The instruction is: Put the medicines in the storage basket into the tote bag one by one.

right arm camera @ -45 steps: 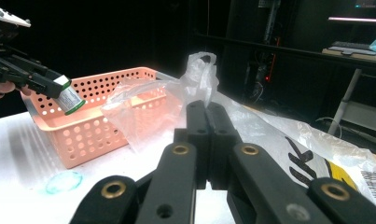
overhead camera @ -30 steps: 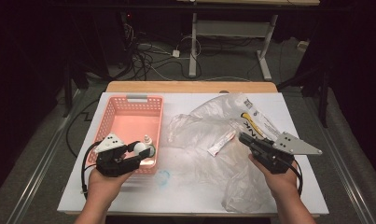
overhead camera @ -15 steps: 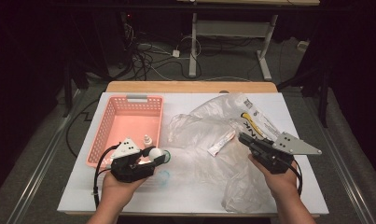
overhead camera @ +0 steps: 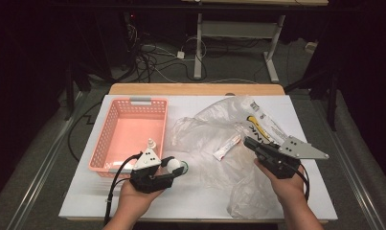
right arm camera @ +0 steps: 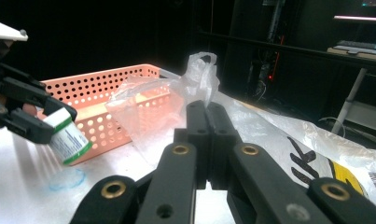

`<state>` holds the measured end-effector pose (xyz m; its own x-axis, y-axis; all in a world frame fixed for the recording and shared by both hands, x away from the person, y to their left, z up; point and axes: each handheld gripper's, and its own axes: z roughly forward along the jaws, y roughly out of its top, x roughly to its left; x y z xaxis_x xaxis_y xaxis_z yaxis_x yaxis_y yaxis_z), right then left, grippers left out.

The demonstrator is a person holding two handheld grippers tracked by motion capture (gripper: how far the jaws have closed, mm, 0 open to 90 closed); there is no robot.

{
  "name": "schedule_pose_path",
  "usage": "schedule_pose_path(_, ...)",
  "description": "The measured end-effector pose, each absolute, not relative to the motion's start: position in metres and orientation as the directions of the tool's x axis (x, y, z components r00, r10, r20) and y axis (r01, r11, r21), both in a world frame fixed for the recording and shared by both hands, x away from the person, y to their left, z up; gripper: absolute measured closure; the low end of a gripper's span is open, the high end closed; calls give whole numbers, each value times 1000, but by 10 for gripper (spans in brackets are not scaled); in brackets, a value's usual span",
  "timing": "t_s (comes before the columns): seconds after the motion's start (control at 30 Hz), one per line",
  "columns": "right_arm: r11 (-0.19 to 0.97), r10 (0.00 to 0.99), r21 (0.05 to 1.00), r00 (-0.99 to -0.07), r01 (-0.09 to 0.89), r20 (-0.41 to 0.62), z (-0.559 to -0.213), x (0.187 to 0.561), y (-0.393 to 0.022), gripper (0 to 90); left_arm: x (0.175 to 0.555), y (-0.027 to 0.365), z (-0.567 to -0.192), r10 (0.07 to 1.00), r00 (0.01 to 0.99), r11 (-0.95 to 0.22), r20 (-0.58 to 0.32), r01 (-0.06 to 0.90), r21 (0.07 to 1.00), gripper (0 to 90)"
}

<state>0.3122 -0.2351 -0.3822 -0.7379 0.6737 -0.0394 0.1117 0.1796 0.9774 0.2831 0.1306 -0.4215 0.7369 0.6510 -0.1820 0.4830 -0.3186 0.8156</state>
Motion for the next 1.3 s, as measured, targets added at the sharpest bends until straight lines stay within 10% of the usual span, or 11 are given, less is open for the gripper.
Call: schedule_pose_path(1.3,171,673,979,-739,113,-32,-382,312,-235,900,323,48,-432,581,796,-331,-172,424,843,485)
